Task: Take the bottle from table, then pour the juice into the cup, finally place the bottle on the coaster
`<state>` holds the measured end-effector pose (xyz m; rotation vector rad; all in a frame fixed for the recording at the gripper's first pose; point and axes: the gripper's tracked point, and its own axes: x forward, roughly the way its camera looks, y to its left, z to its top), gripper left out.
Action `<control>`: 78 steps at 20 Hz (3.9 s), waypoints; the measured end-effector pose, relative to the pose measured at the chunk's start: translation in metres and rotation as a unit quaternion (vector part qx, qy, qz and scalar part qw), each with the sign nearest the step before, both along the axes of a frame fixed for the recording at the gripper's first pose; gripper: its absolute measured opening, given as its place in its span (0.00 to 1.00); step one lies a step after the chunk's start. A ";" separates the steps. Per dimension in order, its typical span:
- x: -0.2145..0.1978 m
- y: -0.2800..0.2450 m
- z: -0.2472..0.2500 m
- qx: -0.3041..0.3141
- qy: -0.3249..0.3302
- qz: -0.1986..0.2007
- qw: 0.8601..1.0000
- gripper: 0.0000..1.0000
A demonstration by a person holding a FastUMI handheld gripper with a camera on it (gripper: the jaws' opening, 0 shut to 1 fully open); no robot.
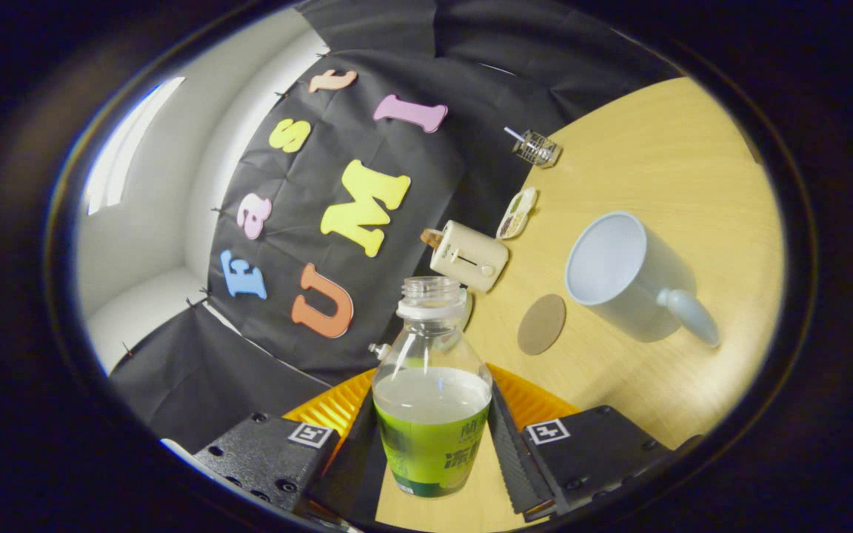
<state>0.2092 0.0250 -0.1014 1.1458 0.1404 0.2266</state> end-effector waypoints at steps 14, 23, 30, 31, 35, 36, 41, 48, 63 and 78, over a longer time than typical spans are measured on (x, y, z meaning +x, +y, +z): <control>0.010 -0.015 0.013 0.185 -0.013 0.007 0.983 0.79; 0.008 -0.017 0.016 0.255 -0.002 0.010 0.967 0.79; 0.008 -0.027 0.016 0.309 0.004 0.008 0.951 0.79; 0.010 -0.029 0.021 0.314 0.000 0.008 0.950 0.79; 0.012 -0.036 0.023 0.326 0.002 0.008 0.945 0.79; 0.013 -0.039 0.022 0.333 0.003 0.006 0.943 0.79; 0.018 -0.041 0.024 0.360 0.011 0.015 0.933 0.79; 0.018 -0.046 0.031 0.369 0.018 0.024 0.929 0.79; 0.017 -0.057 0.042 0.427 0.024 0.033 0.903 0.79; 0.017 -0.067 0.051 0.507 0.024 0.023 0.862 0.79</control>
